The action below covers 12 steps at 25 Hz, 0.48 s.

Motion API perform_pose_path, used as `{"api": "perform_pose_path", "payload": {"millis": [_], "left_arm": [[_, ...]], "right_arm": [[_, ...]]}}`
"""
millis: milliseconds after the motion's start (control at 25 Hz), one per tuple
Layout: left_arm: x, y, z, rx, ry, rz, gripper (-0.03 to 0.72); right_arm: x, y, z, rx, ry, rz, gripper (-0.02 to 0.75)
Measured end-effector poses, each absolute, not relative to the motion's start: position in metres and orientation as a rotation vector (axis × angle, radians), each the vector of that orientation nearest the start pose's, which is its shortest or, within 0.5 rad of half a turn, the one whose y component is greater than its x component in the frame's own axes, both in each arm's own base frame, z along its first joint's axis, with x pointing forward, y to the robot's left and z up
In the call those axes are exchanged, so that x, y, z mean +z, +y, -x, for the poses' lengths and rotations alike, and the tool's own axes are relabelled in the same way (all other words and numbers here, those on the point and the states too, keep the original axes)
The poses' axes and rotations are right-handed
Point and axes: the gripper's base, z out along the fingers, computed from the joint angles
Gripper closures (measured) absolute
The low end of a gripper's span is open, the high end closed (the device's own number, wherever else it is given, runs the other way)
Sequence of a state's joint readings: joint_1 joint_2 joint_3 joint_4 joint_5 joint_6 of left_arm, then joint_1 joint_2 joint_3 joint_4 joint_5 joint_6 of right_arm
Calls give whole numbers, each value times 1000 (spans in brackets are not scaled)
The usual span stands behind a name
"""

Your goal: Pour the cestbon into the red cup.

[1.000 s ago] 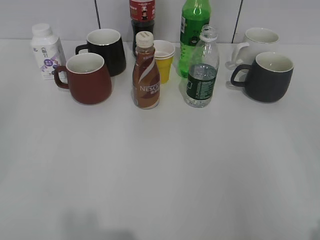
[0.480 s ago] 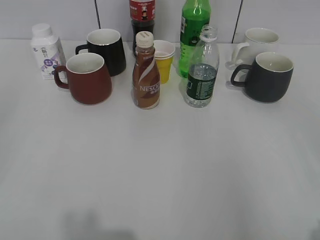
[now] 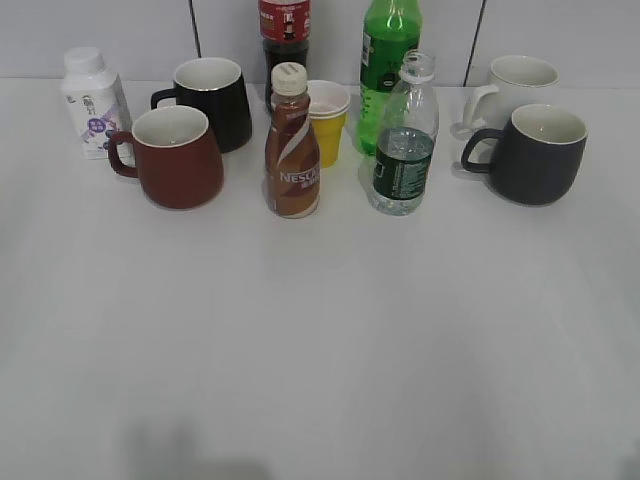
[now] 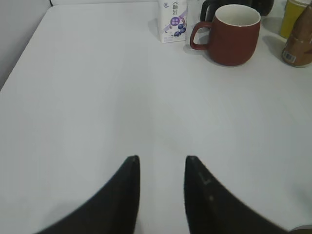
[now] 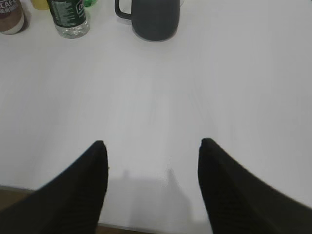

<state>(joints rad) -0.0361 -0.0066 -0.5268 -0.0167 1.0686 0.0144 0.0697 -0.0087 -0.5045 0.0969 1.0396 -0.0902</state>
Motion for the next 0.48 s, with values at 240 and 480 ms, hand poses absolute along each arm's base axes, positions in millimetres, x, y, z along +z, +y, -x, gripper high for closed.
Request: {"api": "perform_pose_path", "payload": {"millis": [240, 480], "left_arm": [[284, -1, 10, -34, 2018, -52, 452], [284, -1, 10, -34, 2018, -52, 452]], "right_arm": [[280, 7, 7, 102, 2001, 164, 295], [280, 7, 7, 102, 2001, 164, 295]]}}
